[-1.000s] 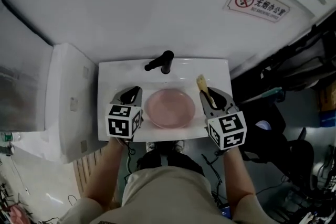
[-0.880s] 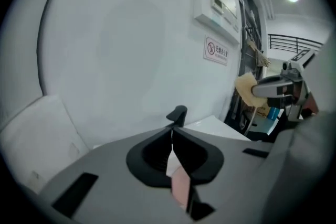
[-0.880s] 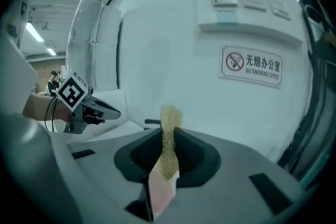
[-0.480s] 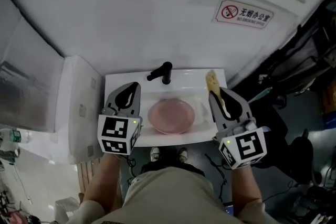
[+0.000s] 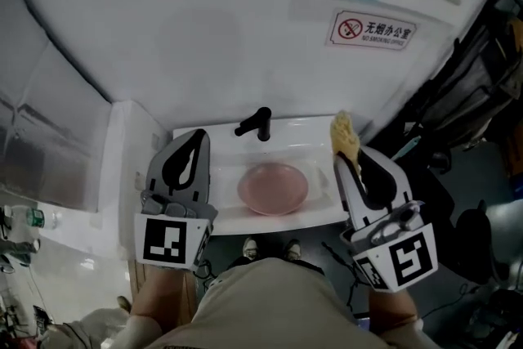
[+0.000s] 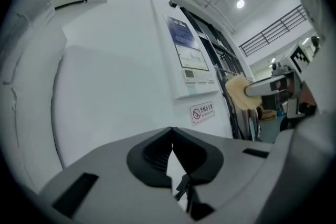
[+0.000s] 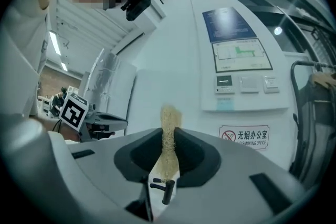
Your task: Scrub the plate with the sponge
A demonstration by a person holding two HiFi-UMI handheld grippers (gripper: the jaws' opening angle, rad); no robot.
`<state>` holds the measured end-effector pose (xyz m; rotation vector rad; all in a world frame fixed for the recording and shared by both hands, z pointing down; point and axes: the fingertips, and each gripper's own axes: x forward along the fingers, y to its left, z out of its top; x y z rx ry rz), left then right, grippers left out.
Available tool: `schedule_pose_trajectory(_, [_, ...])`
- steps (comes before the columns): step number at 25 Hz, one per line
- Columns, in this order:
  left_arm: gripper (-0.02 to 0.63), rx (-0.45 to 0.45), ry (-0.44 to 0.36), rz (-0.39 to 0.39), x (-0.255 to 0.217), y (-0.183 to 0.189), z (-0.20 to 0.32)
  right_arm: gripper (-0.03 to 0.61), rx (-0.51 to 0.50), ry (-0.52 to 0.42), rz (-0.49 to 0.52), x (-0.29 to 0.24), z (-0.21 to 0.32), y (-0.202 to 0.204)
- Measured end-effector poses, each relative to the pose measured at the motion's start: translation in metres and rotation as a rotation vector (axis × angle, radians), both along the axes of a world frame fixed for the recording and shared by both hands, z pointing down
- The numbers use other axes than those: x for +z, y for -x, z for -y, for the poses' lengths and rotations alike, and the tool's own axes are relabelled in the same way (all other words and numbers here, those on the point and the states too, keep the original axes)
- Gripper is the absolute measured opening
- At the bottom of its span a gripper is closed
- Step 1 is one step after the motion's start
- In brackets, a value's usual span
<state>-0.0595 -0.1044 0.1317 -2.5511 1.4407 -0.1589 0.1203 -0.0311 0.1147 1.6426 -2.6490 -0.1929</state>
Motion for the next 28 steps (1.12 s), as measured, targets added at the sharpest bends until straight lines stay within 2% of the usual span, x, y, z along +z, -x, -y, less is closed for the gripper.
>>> schedule_pose_trajectory(6, [0.006, 0.031, -0.038, -0.002, -0.010, -0.006, -0.024, 0.072, -0.046, -0.039, 0.013, -0.010, -0.018, 0.016])
schedule_pose_trajectory(14, [0.006, 0.018, -0.039, 0.054, 0.010, -0.009, -0.027, 0.072, -0.083, 0.057, -0.012, 0.026, -0.018, 0.028])
schedule_pose_trajectory(18, [0.006, 0.015, -0.003, 0.076, 0.030, -0.011, -0.026, 0.072, -0.092, 0.104, -0.023, 0.042, -0.012, 0.028])
schedule_pose_trajectory(28, [0.006, 0.009, 0.001, 0.092, 0.039, -0.006, -0.024, 0.072, -0.098, 0.125, -0.028, 0.056, -0.002, 0.032])
